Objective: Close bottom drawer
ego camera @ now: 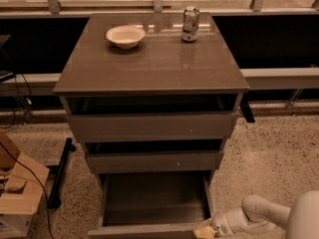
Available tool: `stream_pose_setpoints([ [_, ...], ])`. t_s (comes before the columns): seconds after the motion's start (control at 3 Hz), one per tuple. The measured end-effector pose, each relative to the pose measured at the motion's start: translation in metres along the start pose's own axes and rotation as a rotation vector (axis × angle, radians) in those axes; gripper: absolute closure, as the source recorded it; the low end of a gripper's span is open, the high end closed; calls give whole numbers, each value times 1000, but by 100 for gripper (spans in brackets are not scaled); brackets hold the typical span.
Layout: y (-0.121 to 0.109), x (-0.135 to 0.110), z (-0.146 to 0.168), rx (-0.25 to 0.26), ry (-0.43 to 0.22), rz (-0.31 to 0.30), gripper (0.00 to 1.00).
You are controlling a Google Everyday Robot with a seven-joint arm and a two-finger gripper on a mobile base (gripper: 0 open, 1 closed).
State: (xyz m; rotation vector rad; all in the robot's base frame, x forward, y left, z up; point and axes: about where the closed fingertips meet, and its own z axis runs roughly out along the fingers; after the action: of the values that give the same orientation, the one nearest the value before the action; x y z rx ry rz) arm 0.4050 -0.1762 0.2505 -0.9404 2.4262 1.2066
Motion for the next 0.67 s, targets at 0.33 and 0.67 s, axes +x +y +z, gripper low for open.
stream_pose_setpoints([
  [0.33,-23,16,22,9,-2,53,100],
  [0.67,-44,21,34,28,-16,84,100],
])
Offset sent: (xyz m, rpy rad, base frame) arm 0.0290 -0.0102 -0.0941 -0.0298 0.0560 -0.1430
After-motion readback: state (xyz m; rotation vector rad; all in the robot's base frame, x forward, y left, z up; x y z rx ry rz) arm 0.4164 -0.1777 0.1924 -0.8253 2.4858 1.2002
